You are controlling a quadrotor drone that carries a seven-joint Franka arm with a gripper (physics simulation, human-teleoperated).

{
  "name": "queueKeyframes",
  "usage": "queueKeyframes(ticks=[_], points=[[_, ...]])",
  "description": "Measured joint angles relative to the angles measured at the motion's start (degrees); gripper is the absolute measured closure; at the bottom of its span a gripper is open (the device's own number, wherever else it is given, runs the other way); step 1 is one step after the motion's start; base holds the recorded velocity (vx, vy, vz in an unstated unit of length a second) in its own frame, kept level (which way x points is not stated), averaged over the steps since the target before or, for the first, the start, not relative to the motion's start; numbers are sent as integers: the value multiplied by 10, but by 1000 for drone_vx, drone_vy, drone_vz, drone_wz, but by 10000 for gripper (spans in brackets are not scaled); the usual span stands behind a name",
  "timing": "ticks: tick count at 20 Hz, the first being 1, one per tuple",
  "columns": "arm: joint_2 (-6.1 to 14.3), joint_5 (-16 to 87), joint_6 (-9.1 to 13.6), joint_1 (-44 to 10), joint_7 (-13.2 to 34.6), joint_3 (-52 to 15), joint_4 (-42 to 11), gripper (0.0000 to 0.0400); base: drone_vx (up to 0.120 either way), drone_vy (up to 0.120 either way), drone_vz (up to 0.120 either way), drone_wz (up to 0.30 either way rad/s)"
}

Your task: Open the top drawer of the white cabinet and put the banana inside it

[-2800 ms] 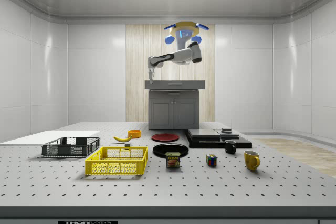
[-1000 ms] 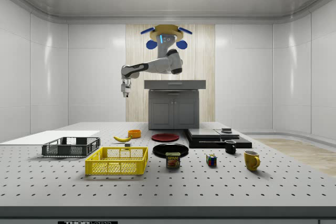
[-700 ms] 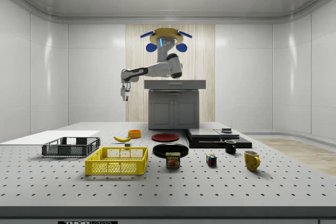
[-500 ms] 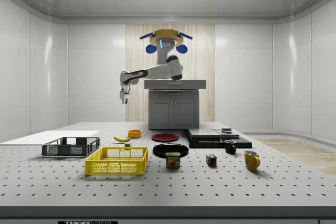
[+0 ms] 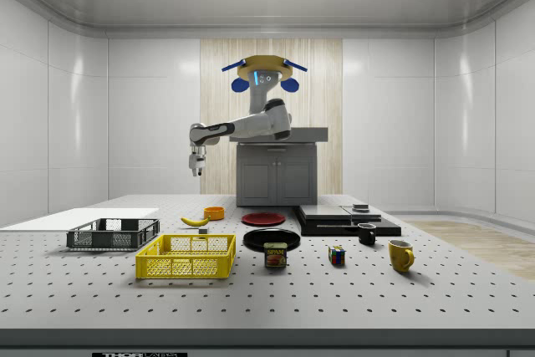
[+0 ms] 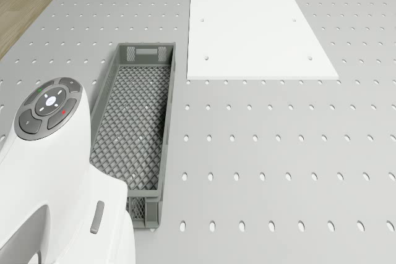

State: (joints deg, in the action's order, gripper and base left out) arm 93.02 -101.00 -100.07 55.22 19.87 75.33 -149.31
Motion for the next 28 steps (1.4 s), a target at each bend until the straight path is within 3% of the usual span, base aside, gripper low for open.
queueKeyframes(ticks=[16, 22, 28], points=[[0, 0, 0, 0, 0, 0, 0, 0, 32, 0, -120, 0], [0, 0, 0, 0, 0, 0, 0, 0, 113, 0, -120, 0], [-1, 0, 0, 0, 0, 0, 0, 0, 0, 0, -120, 0]])
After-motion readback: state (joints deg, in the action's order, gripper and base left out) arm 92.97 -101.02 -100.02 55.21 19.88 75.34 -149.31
